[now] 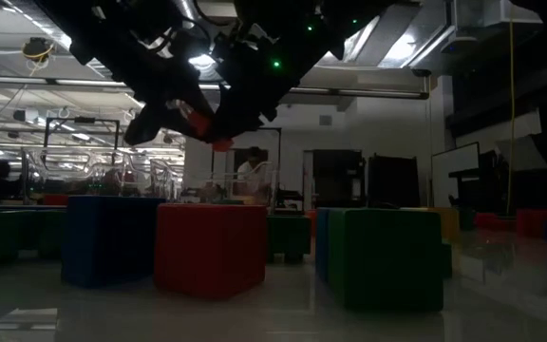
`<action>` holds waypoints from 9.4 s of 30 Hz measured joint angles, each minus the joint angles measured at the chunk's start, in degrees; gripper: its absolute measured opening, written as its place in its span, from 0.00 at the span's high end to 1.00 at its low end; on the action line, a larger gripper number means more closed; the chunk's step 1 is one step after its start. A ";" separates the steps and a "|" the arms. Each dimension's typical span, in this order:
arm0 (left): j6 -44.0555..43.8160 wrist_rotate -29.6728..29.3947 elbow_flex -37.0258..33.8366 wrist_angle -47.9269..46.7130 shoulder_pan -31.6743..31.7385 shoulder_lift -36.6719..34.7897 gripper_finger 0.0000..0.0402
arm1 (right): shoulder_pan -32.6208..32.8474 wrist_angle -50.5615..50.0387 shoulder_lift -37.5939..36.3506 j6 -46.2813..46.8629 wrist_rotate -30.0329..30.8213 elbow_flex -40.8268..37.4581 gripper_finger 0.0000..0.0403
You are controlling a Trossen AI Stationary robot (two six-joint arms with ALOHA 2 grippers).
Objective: Sort blocks by size
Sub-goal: Put the large orange game piece into the left transparent bin, then put the large yellow block into the left transparent bin
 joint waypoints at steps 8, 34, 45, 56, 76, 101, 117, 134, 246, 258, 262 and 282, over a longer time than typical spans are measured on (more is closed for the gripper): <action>-0.44 -0.14 0.00 -0.27 0.07 -0.04 0.79 | 0.11 0.23 0.00 0.09 2.55 0.00 0.60; 23.51 -6.99 0.04 -18.39 18.08 -18.20 0.77 | -2.06 -21.65 0.61 30.42 7.39 -0.02 0.35; 27.23 -21.32 0.04 -33.51 22.12 -23.97 0.76 | -5.30 -23.84 2.99 40.44 9.86 -0.02 0.37; 27.09 -33.40 0.02 -38.36 24.32 -23.85 0.76 | -6.38 -33.85 2.99 52.76 10.79 -0.02 0.37; 32.46 -33.48 0.02 -39.26 24.87 -23.85 0.76 | -6.30 -38.64 2.99 67.36 9.38 -0.02 0.37; 33.40 -33.46 0.00 -38.95 26.27 -13.21 0.57 | -6.32 -38.16 3.02 71.20 9.31 -0.02 0.37; 33.09 -32.94 -0.01 -38.88 26.26 -11.03 0.52 | -6.76 -37.62 5.57 73.75 9.11 -0.47 0.37; 29.93 -17.67 0.00 -38.91 20.10 -15.97 0.52 | -6.69 -28.64 6.34 59.76 6.25 -0.76 0.66; 28.38 -32.57 0.02 -38.00 18.47 -28.16 0.63 | 15.51 -54.04 -10.38 52.55 -4.98 -0.75 0.51; 26.38 -32.33 0.02 -37.83 18.40 -22.67 0.54 | 25.00 -58.56 -10.32 78.08 6.50 -3.78 0.51; 26.38 -32.33 0.02 -37.86 18.40 -22.62 0.54 | 25.70 -54.60 -10.27 84.42 8.88 -8.26 0.51; 26.42 -32.30 0.02 -40.49 18.40 -22.62 0.54 | 25.44 -37.34 -10.27 97.52 15.85 -20.42 0.51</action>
